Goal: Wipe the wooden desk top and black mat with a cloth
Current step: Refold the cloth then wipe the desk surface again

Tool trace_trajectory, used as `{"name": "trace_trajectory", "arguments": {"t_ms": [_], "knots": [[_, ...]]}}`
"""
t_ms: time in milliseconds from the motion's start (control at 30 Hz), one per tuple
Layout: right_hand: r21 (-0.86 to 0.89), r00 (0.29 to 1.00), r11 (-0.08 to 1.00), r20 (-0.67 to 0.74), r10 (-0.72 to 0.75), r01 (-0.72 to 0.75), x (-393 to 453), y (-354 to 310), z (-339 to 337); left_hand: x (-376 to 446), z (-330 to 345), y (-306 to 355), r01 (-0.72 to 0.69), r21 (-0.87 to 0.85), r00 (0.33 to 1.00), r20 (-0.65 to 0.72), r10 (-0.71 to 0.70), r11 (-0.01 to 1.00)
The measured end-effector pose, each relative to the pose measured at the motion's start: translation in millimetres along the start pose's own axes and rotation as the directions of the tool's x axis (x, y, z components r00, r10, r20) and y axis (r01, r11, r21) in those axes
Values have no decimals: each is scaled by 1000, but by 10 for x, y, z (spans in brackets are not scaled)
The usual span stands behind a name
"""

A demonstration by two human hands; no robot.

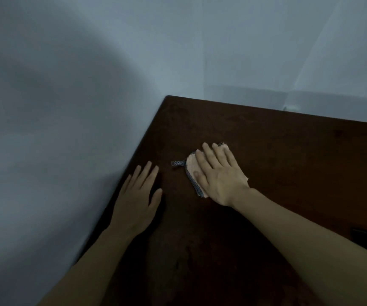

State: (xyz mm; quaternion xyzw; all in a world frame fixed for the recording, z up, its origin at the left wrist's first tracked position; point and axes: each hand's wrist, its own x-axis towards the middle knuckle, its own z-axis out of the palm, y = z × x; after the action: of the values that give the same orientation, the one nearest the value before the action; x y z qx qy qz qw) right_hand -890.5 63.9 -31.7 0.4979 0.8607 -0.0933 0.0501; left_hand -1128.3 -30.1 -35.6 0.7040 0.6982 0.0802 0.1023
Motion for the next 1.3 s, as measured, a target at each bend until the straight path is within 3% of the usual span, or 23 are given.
{"name": "trace_trajectory", "arguments": {"t_ms": [100, 300, 400, 500, 600, 667, 867, 1033, 1300], "knots": [[-44, 999, 999, 25, -27, 28, 22, -267, 13, -181, 9, -172, 22, -12, 1000, -16, -22, 1000], [9, 959, 966, 120, -256, 257, -487, -392, 4, -507, -10, -307, 42, -66, 998, -54, -45, 997], [-37, 977, 983, 121, -176, 181, -510, -100, -4, -741, 13, -342, 3, -61, 998, -55, -7, 998], [-70, 996, 998, 85, 8, -2, -257, 134, -16, -949, 19, -422, 8, -68, 997, -76, -13, 998], [-41, 990, 992, 71, 126, -123, 62, 80, -4, -1140, 15, -519, 14, -71, 993, -112, -22, 997], [-39, 990, 991, 59, 127, -125, 185, -164, 16, -1307, 11, -560, 15, -64, 990, -139, -23, 998], [-75, 984, 982, 53, -169, 173, -63, -1067, 107, -1645, 48, -566, 57, -57, 984, -165, -66, 997], [-104, 932, 928, 88, -351, 359, -378, -897, 169, -1627, 86, -561, 91, -86, 984, -147, -103, 992], [-53, 998, 997, 46, -46, 48, 501, -630, 61, -1641, 94, -590, 93, -94, 983, -150, -106, 991]]}}
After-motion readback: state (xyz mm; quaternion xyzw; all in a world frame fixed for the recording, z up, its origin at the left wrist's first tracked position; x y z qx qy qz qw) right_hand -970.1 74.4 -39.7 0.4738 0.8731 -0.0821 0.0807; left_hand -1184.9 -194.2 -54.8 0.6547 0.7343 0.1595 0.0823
